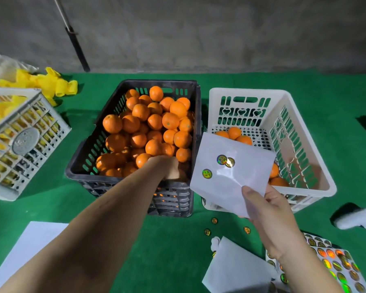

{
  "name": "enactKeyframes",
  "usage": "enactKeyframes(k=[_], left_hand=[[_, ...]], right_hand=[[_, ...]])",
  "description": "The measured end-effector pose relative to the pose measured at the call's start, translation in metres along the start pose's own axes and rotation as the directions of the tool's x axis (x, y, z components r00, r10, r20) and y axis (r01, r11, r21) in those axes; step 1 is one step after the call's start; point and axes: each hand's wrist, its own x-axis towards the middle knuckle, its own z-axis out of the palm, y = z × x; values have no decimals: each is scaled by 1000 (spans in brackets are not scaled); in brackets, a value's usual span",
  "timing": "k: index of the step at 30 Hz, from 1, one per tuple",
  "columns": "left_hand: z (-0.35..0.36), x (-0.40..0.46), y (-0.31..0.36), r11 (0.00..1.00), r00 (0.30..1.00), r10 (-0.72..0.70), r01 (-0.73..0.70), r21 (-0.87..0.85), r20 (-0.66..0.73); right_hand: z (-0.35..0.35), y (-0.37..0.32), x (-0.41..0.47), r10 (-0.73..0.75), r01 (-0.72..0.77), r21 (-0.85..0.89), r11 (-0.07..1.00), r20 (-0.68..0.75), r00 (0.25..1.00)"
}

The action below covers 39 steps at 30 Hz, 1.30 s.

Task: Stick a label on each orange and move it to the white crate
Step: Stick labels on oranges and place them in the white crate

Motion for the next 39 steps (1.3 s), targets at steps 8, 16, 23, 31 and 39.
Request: enactKeyframes(k=[8,16,23,31,39], left_hand=[[1,-81,-14,629,745,-81,-477,-613,-663],[70,-168,32,-290,821,315,-395,-872,-477],[84,-169,40,-371,866,183,-378,-848,-466],[96,-167,39,-324,808,257,-445,-835,-530],[96,-174,38,-202,764,304,-532,-822,-569]], right_hand=[[-8,-1,-1,-23,23,-14,1000,-27,999],[-17,-23,-13,-147,162,-198,967,88,985],[-1,-30,-36,-674,408,-799,442,4,738],[11,-49,-43,-667,682,-709,180,422,614],[6,-43,-38,-540,648,-538,539,370,756]])
